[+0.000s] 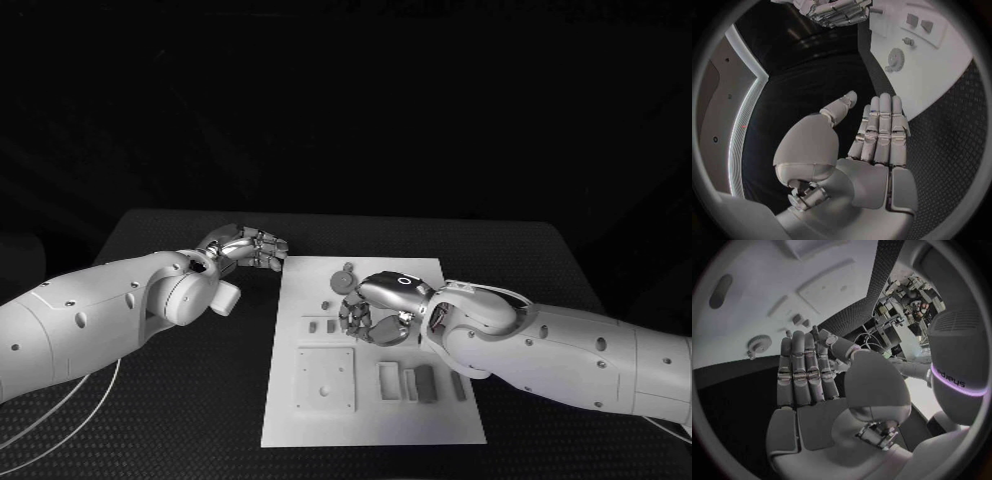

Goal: Assemble the parts on the task board

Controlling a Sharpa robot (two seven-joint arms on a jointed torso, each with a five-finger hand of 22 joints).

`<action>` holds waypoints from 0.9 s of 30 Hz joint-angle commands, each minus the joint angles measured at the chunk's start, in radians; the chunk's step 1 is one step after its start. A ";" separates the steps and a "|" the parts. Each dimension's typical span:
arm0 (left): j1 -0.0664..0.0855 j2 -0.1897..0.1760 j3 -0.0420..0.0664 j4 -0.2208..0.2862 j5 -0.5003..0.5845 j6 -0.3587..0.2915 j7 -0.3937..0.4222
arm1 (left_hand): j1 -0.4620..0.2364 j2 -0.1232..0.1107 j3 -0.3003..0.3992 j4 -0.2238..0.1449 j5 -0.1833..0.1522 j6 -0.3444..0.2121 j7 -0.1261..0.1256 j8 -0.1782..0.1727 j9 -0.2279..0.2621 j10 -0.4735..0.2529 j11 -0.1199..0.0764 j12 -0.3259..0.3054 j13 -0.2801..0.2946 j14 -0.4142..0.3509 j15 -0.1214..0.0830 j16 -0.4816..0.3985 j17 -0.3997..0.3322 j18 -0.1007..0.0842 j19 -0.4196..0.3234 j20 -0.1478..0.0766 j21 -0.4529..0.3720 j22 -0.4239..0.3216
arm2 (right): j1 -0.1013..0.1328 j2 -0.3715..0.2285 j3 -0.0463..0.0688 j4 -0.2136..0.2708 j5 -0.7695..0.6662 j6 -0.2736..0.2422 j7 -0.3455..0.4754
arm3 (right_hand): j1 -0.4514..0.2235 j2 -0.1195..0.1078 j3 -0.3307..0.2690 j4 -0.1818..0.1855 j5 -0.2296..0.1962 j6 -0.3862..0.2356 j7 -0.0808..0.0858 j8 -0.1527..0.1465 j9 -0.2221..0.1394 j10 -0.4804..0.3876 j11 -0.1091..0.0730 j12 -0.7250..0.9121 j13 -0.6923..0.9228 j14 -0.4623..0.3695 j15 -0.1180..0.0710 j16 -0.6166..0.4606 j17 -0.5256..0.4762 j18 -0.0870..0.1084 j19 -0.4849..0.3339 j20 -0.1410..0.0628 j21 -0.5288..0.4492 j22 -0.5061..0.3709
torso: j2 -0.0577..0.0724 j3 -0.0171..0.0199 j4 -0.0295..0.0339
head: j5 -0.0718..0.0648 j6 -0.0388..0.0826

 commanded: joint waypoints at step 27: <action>0.001 0.005 0.001 0.003 -0.002 0.012 0.012 | 0.002 -0.006 -0.006 -0.001 0.001 -0.006 0.000 0.000 0.000 -0.010 0.000 -0.004 0.002 0.008 0.000 -0.007 0.005 -0.007 0.005 -0.001 0.002 -0.003 | -0.049 0.059 -0.037 -0.034 -0.181 0.036 -0.003 | -0.001 0.000 0.001 -0.001 0.001 0.002 -0.001 0.001 0.003 0.001 -0.004 -0.002 0.004 0.005 0.001 -0.008 0.004 0.007 0.004 0.000 0.004 0.022 | 0.000 0.0012 -0.0009 | 0.043 -0.033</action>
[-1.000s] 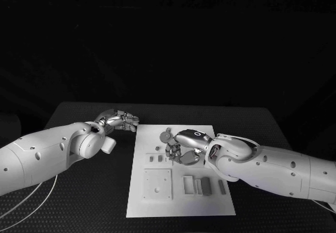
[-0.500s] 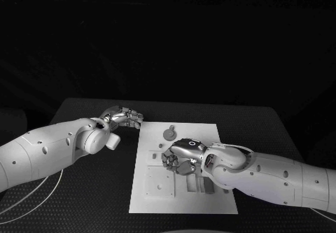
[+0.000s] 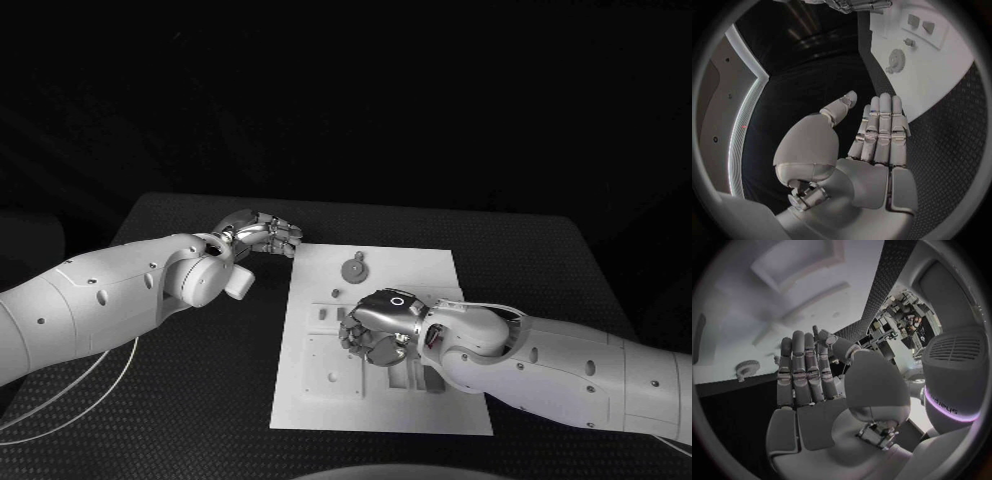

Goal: Assemble the parts on the task board

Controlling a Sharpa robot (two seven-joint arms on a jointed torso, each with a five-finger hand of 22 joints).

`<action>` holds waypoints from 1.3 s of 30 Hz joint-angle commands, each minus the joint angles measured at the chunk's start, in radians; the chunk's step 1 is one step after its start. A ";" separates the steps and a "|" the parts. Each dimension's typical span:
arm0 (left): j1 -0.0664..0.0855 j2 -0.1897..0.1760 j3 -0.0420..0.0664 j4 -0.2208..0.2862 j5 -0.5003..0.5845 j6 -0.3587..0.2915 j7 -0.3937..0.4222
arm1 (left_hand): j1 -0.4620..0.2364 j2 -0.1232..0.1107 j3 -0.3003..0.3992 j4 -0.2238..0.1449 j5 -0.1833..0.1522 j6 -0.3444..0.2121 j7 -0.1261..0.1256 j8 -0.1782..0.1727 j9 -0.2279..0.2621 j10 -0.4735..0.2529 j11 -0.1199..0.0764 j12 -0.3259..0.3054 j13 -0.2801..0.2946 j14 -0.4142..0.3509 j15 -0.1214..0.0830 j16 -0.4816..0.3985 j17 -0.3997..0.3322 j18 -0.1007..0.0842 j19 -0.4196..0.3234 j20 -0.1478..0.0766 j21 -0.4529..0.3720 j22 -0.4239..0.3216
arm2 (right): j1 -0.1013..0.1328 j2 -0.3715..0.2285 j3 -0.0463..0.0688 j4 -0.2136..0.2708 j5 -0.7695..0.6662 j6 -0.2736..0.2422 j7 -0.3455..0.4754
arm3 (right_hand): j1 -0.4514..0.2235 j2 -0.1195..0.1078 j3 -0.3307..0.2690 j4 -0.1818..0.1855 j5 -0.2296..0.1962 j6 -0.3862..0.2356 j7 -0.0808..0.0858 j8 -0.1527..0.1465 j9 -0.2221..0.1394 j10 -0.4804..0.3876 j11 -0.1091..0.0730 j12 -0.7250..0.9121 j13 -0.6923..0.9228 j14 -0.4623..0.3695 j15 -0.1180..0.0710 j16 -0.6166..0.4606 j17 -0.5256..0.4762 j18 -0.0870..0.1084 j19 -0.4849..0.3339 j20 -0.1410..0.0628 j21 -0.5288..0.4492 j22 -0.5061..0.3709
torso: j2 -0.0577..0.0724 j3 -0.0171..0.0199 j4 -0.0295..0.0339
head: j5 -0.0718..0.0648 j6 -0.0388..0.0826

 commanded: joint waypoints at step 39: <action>0.001 0.000 0.001 0.002 -0.002 0.014 0.012 | 0.002 -0.005 -0.007 0.000 0.001 -0.007 0.000 0.000 0.000 -0.011 0.000 -0.004 0.002 0.008 0.000 -0.011 0.007 -0.007 0.005 -0.001 0.001 -0.004 | -0.024 0.023 -0.002 -0.038 -0.062 0.021 -0.009 | -0.001 0.001 0.000 -0.002 0.001 0.002 -0.001 0.002 0.004 0.001 -0.004 -0.003 0.005 0.006 0.001 -0.008 0.006 0.007 0.004 -0.001 0.004 0.022 | 0.000 0.0011 0.0000 | 0.008 -0.002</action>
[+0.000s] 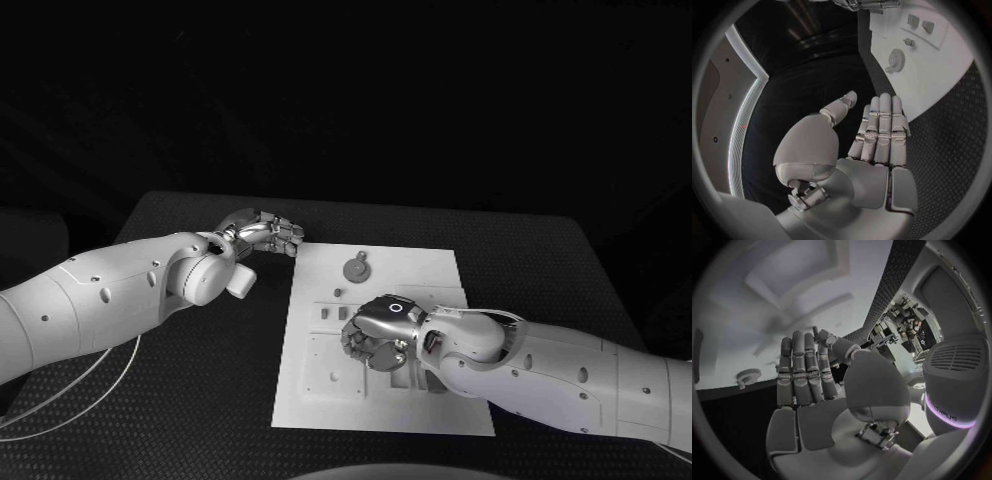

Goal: Assemble the parts on the task board

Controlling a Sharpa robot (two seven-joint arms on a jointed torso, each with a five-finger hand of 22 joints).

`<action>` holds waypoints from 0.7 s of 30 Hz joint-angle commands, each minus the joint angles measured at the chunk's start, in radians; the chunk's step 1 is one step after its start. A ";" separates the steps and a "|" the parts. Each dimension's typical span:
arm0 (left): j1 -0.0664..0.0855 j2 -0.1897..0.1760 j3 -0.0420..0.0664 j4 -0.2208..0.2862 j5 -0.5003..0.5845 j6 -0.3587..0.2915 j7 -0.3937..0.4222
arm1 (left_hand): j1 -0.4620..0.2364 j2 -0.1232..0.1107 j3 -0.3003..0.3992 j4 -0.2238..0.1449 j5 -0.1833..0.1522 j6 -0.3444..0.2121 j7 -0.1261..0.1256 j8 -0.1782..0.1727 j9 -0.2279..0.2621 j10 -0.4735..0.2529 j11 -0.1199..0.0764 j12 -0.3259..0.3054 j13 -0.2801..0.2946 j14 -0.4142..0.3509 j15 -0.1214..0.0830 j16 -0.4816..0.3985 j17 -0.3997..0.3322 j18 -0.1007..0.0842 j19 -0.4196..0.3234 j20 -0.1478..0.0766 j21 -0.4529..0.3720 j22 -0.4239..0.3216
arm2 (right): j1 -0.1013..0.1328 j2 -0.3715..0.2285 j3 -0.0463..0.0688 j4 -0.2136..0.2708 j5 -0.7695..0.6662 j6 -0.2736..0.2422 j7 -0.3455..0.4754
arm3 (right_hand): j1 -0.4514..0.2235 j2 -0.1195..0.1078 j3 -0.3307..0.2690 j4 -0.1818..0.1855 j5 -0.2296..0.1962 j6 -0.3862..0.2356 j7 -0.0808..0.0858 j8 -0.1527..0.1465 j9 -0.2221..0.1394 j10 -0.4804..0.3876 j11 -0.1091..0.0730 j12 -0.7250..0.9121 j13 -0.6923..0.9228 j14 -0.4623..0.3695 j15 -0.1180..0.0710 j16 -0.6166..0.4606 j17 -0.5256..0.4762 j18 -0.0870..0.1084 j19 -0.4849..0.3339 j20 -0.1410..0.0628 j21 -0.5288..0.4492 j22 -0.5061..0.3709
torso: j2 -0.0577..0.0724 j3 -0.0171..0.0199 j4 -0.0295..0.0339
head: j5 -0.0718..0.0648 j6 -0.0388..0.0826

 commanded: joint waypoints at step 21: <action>0.001 0.001 0.001 0.003 -0.002 0.013 0.011 | 0.002 -0.006 -0.007 0.000 0.001 -0.008 0.001 0.001 0.000 -0.005 0.000 -0.004 0.002 0.008 0.000 -0.009 0.004 -0.007 0.005 -0.001 0.001 -0.002 | -0.002 0.004 -0.001 0.000 -0.045 0.009 -0.016 | 0.000 0.001 0.000 -0.002 0.001 0.002 -0.001 0.003 0.002 0.003 -0.006 -0.004 0.003 0.009 -0.001 -0.005 0.004 0.007 0.004 -0.001 0.005 0.023 | 0.000 -0.0012 -0.0006 | -0.002 0.004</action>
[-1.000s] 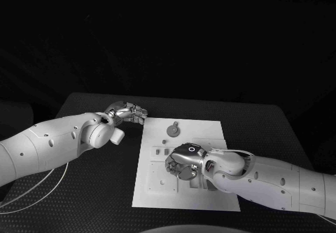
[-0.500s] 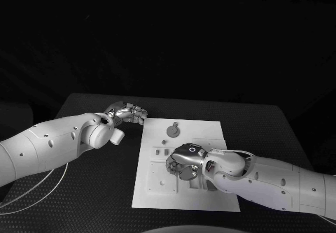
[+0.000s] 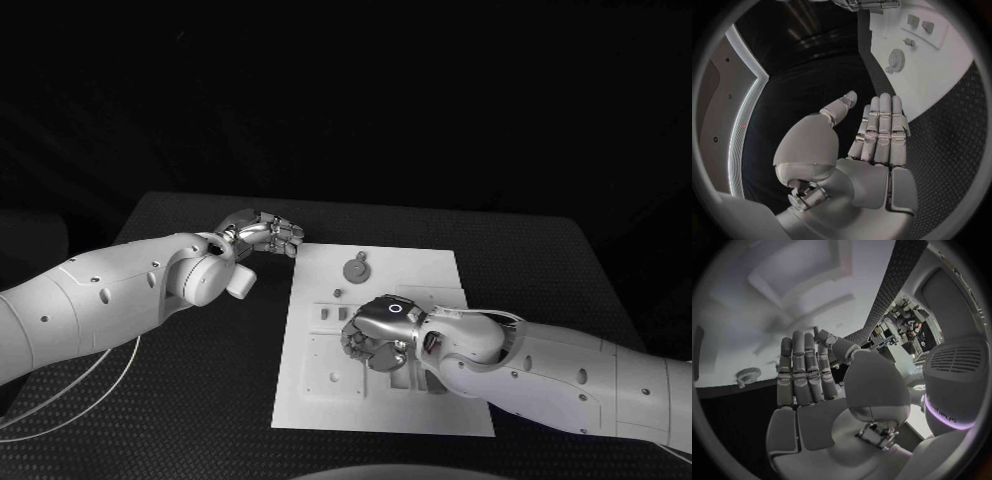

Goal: Assemble the parts on the task board

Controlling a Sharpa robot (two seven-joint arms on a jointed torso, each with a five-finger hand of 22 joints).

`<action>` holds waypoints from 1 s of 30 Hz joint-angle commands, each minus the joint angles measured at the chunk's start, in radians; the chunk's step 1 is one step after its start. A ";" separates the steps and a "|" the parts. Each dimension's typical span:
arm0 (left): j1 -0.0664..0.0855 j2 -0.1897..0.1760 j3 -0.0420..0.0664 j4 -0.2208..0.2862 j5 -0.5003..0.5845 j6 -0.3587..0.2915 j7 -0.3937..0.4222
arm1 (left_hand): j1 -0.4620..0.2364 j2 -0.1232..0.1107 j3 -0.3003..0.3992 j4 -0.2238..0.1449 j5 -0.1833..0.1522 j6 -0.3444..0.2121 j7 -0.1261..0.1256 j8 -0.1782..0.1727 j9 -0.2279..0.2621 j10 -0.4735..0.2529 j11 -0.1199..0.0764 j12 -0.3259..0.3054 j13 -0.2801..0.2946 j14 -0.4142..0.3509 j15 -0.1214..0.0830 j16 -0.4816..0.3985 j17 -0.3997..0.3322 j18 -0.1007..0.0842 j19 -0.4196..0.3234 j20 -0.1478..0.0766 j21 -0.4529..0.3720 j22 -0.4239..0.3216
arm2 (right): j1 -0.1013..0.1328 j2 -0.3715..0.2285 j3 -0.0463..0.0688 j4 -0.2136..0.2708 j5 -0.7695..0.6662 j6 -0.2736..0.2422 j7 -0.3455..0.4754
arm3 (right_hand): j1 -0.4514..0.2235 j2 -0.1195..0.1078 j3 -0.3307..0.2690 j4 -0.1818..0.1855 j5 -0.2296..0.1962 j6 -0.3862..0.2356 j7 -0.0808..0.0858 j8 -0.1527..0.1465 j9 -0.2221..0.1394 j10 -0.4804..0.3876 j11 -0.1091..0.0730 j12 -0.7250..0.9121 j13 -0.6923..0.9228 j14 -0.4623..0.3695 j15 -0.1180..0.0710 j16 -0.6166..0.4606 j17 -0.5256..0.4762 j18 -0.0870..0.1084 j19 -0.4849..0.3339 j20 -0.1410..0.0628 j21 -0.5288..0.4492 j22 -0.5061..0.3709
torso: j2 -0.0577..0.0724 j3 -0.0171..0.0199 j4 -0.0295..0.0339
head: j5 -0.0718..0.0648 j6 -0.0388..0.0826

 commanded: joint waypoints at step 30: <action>0.001 0.003 0.001 0.002 -0.002 0.018 0.009 | 0.003 -0.006 -0.008 -0.001 0.001 -0.009 0.001 0.001 0.000 -0.005 0.000 -0.004 0.002 0.008 0.000 -0.007 0.004 -0.008 0.005 -0.001 0.001 -0.003 | -0.002 0.004 -0.001 0.009 -0.048 0.003 -0.019 | 0.003 -0.001 0.000 -0.002 0.001 0.004 -0.002 0.003 0.005 0.004 -0.007 -0.005 0.005 0.012 -0.002 -0.007 0.005 0.007 0.006 -0.002 0.007 0.023 | 0.001 -0.0001 -0.0005 | -0.001 0.006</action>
